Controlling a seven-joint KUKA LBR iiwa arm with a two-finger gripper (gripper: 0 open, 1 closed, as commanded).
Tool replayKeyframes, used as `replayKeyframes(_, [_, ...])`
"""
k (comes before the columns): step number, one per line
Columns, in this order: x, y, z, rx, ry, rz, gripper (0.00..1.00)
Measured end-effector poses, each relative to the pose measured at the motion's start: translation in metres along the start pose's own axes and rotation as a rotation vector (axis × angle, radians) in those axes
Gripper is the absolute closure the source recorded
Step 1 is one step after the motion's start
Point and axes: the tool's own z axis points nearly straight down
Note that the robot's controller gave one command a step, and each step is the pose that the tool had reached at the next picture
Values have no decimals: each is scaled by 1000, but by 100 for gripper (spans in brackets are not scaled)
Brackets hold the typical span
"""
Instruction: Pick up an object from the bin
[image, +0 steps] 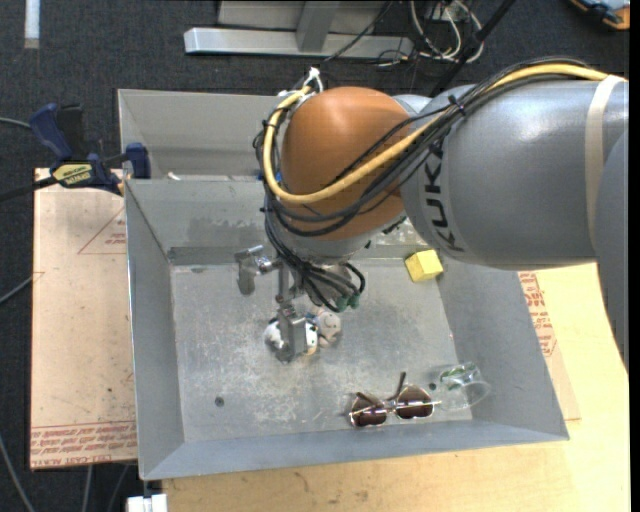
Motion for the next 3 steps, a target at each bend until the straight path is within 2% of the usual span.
replayKeyframes(1, [-9, -4, 47, 3, -9, 38, 0])
replayKeyframes(2, [-15, -54, 68, 0, 0, 45, 0])
replayKeyframes(3, [-9, -81, 87, 7, -2, -69, 0])
